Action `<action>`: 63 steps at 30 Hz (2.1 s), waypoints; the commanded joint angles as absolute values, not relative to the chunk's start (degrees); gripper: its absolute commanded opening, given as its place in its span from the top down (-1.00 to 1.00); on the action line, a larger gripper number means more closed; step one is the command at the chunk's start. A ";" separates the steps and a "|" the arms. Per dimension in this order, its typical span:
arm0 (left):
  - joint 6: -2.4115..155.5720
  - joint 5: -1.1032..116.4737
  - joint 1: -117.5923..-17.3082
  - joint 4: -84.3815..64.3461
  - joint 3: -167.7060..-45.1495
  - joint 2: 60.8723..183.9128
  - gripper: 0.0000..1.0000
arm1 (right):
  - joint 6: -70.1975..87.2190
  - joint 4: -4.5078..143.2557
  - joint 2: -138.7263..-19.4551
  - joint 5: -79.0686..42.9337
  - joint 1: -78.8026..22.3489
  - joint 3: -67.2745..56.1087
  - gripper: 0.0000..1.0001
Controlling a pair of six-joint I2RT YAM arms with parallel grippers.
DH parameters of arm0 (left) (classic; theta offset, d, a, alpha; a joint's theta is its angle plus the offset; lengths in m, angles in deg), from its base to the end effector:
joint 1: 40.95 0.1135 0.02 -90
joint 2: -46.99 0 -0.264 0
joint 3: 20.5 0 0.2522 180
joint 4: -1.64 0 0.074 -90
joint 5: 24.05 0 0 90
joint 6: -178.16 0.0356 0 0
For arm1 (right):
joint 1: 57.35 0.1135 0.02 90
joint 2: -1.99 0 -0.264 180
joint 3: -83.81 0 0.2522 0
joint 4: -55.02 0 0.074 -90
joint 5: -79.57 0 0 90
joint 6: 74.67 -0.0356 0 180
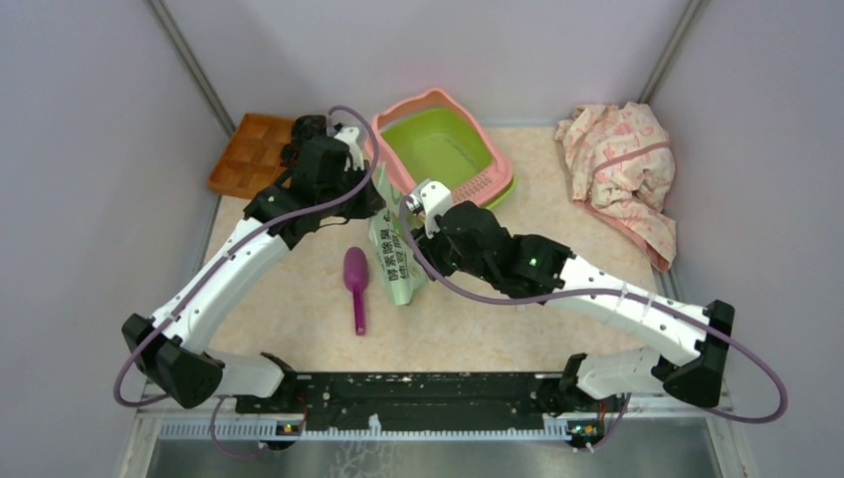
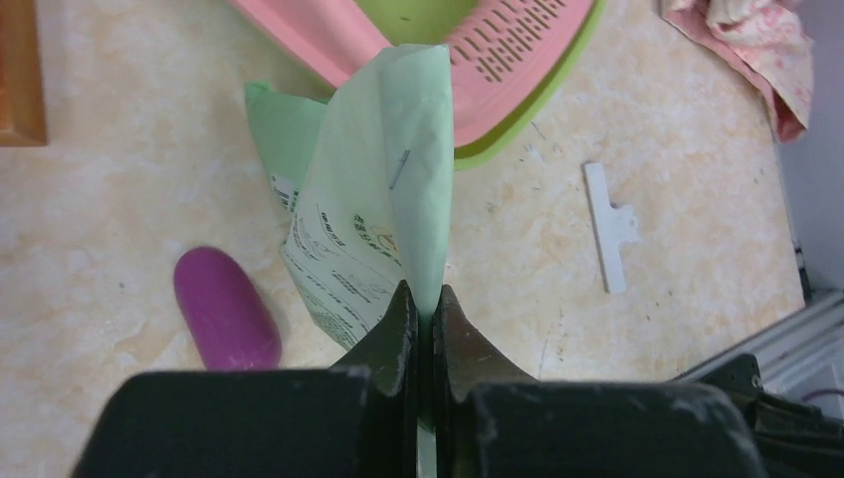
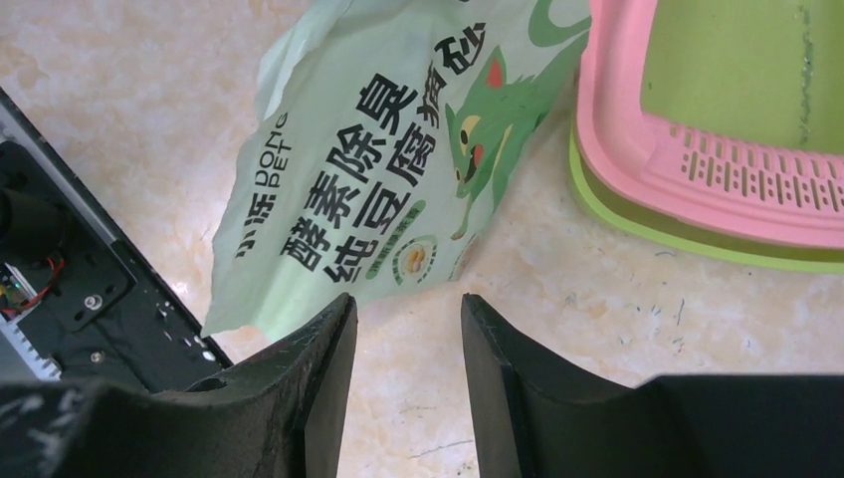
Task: Fill the litter box with clean litter
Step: Open the cat litter bag at the center of the board.
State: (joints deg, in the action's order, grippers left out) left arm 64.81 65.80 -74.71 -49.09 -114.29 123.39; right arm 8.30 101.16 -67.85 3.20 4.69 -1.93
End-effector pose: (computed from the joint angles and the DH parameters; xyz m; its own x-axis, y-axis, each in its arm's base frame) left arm 0.2412 -0.1613 0.3852 -0.6405 -0.0486 -0.7664 0.3308 0.8832 -0.3324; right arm 0.1318 0.2305 0.3757 -0.3277 -0.3637 -0.8720 -0.7283 0.6851 -0.0121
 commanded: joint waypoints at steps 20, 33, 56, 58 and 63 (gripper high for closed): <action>59.86 85.46 -72.07 -49.72 -115.99 120.04 0.90 | 9.99 96.66 -78.57 0.92 9.66 -12.68 0.10; 59.66 80.74 -70.00 -48.14 -114.51 119.19 0.72 | 10.23 97.35 -83.89 4.67 11.74 -15.45 0.17; 59.64 79.13 -69.78 -47.45 -113.41 119.19 0.75 | 11.11 94.80 -83.51 6.84 11.73 -15.43 0.20; 59.68 79.08 -69.78 -47.53 -113.29 119.19 0.75 | 10.98 94.32 -82.93 6.80 11.73 -15.13 0.20; 59.68 79.00 -69.78 -47.47 -113.16 119.25 0.76 | 11.00 92.96 -81.37 7.67 11.73 -14.74 0.20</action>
State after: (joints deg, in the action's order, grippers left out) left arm 59.41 79.57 -70.03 -52.79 -112.80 121.66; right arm 10.35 97.01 -85.34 5.98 11.29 -12.25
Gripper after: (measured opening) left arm 0.144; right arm 0.400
